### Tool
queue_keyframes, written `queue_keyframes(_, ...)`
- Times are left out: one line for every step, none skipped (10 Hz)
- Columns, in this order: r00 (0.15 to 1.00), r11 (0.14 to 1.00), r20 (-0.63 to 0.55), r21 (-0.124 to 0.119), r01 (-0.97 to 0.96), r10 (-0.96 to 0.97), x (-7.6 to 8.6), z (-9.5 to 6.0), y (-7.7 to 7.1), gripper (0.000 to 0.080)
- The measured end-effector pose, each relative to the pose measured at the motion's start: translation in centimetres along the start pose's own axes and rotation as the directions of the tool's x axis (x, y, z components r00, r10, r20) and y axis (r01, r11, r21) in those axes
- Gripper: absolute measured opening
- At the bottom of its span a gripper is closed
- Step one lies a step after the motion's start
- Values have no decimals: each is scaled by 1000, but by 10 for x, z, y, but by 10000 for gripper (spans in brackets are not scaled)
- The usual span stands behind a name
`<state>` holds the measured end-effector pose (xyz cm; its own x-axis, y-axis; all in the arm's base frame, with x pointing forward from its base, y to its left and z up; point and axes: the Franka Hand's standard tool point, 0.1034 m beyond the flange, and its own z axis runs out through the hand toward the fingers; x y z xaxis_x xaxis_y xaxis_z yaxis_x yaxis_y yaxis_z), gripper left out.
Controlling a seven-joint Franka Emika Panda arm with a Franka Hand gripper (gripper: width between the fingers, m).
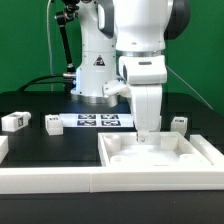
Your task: Assemble square table
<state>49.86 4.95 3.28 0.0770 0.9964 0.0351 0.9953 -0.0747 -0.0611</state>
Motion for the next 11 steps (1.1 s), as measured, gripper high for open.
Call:
queue_keyframes(1000,1000,8,-21,-14,14,4,-13,0,648)
queue_keyframes(999,999,13,-34,-34,34,7,-23,-4,648)
queue_keyframes(998,998,16,-40,-57,58,10,-29,-8,649)
queue_keyframes(998,997,17,-42,-64,65,11,-31,-12,649)
queue_keyframes(999,999,19,-36,-35,35,7,-28,-15,649)
queue_keyframes(999,998,19,-35,-46,46,6,-28,-15,649)
queue_keyframes(998,998,18,-35,-56,57,6,-28,-15,649)
queue_keyframes(997,997,17,-35,-70,71,6,-28,-15,649)
queue_keyframes(991,991,15,-36,-132,133,6,-28,-15,649)
queue_keyframes(975,975,9,-41,-220,221,8,-28,-16,649)
queue_keyframes(915,913,-15,-63,-403,403,17,-28,-22,649)
